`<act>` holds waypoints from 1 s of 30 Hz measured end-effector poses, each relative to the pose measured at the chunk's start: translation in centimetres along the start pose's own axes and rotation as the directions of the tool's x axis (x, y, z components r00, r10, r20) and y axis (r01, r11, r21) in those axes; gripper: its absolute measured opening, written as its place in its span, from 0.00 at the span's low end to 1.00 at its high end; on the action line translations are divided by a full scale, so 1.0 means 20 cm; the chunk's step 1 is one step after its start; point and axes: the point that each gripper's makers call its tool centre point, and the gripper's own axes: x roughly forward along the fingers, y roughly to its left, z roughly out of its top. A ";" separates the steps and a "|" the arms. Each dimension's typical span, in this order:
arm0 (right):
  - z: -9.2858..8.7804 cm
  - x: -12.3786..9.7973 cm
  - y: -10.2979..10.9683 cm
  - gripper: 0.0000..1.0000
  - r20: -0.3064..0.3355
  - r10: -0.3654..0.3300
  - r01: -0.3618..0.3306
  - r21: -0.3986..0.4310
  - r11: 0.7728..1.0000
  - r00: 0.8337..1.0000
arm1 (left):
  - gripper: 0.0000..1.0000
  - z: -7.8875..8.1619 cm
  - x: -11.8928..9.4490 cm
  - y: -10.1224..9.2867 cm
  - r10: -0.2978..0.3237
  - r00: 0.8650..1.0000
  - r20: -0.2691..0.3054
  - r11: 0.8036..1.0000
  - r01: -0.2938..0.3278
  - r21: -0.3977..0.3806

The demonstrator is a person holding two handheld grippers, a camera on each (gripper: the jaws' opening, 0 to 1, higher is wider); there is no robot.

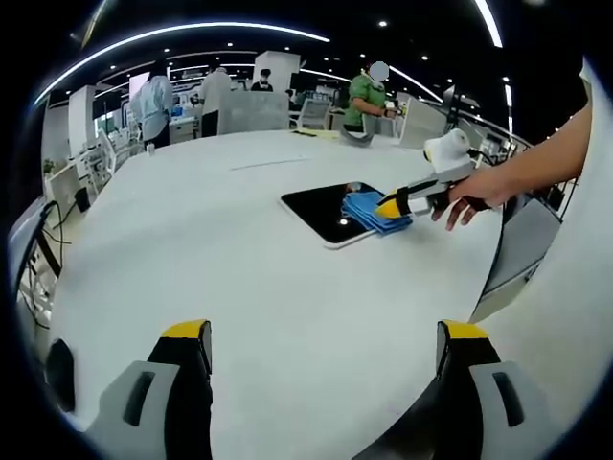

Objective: Wipe the mirror surface with the cleaning cloth until all visible marks leave the cleaned area.

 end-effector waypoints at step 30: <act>0.02 0.03 0.06 0.19 -0.004 0.013 -0.013 -0.005 1.000 1.000 | 0.98 -0.01 -0.01 0.00 -0.001 1.000 -0.006 1.000 0.001 -0.001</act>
